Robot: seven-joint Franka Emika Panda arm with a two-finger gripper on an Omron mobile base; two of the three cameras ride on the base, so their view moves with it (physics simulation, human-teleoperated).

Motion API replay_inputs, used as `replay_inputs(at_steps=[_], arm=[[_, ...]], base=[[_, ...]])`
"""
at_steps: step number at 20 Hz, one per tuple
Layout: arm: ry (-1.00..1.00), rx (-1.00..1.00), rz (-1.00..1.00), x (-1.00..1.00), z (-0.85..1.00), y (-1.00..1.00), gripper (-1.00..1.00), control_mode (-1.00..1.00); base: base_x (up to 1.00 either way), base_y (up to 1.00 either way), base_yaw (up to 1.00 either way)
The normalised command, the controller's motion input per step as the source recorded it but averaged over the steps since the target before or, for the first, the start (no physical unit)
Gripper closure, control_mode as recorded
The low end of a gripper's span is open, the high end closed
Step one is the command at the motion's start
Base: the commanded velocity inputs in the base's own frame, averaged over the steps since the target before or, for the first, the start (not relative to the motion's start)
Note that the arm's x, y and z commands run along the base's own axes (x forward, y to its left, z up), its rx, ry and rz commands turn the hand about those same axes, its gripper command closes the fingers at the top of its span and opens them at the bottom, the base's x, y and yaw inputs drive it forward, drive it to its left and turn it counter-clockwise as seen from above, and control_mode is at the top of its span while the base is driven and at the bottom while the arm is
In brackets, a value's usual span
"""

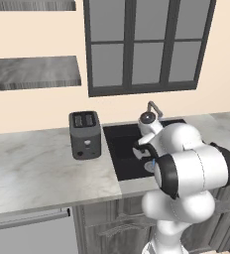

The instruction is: Soak the sponge with water for a few seconds and then drop it inside the sink.

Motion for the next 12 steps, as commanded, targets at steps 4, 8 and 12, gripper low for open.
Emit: replay_inputs(at_steps=[4,8,12], arm=[[0.00,0.00,0.00,0.00,0.00,-0.21,1.00,-1.00],[0.00,0.00,0.00,0.00,0.00,-0.02,1.00,-1.00],[0.00,0.00,0.00,0.00,0.00,-0.08,1.00,-1.00]], base=[[0.00,0.00,0.00],[0.00,0.00,0.00],[0.00,0.00,0.00]])
